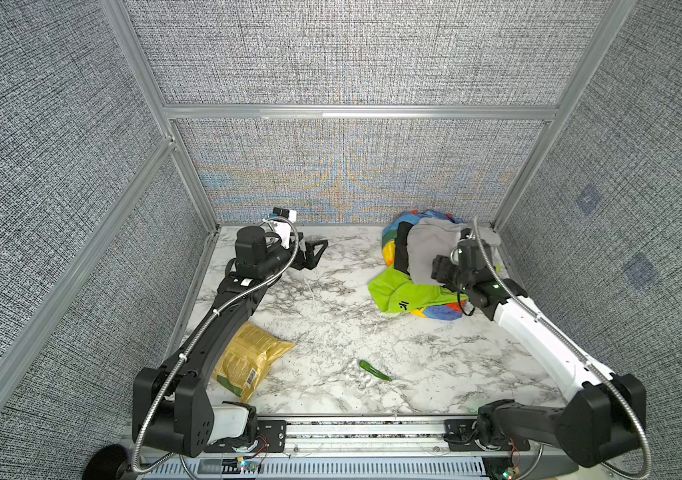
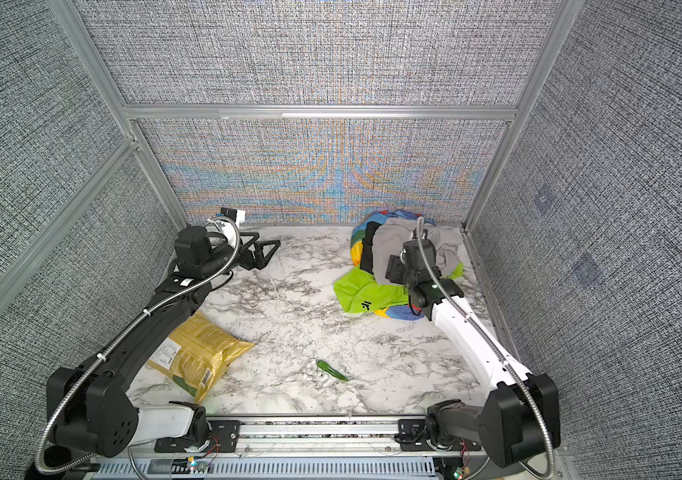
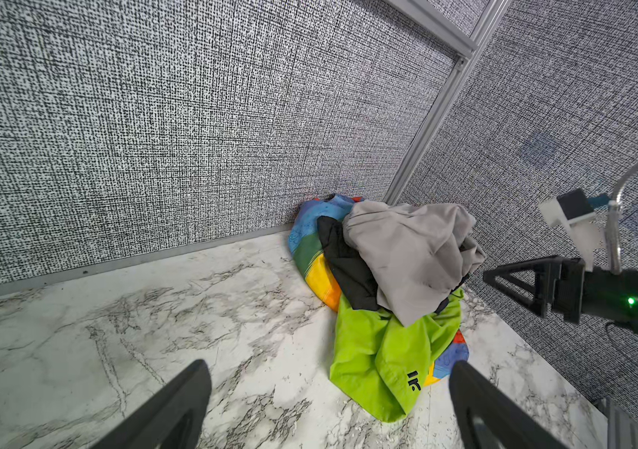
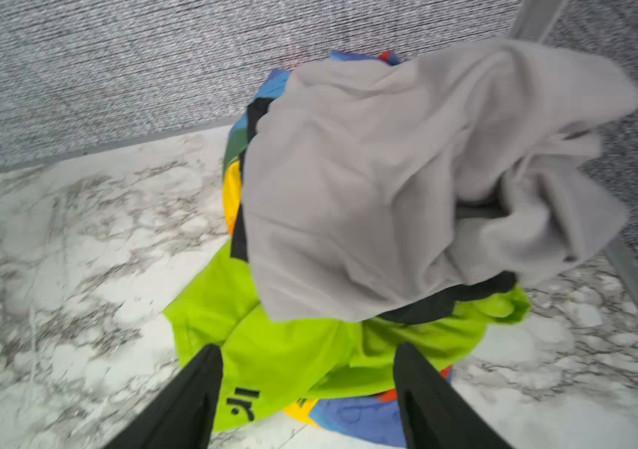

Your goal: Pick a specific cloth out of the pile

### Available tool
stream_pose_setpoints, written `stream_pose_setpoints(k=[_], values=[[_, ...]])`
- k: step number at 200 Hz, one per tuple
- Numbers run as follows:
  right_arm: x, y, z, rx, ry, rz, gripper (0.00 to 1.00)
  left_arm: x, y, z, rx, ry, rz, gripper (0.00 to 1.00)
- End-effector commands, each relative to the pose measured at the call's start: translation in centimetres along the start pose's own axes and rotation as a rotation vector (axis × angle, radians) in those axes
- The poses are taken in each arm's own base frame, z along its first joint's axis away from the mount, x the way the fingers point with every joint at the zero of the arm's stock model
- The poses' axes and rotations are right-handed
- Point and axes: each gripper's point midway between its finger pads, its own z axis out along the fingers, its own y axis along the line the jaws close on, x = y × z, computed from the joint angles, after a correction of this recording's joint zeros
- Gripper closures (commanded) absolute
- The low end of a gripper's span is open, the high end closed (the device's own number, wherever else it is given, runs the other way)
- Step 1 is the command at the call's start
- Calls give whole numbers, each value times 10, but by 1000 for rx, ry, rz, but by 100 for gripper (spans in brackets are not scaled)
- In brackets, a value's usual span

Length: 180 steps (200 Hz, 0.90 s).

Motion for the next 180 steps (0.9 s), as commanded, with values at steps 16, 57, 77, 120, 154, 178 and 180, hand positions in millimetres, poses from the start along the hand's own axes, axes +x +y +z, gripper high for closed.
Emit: stream_pose_setpoints(k=[16,57,77,120,154,178,180], values=[[33,31,6,-64,50,56,26,-8,-5,-1,19,-24,27,1],[70,51,26,-84,136,94,26,-4,-15,0,81,-5,50,1],[80,56,37,-86,173,123,25,-1,-16,2,93,4,45,1],[101,61,66,-46,253,167,25,3,-20,5,105,21,46,1],[110,69,84,-35,282,186,25,4,-26,5,99,24,73,1],[112,73,92,-30,288,198,34,5,-30,6,94,29,94,1],[112,73,93,-30,288,199,35,5,-30,6,94,30,95,1]])
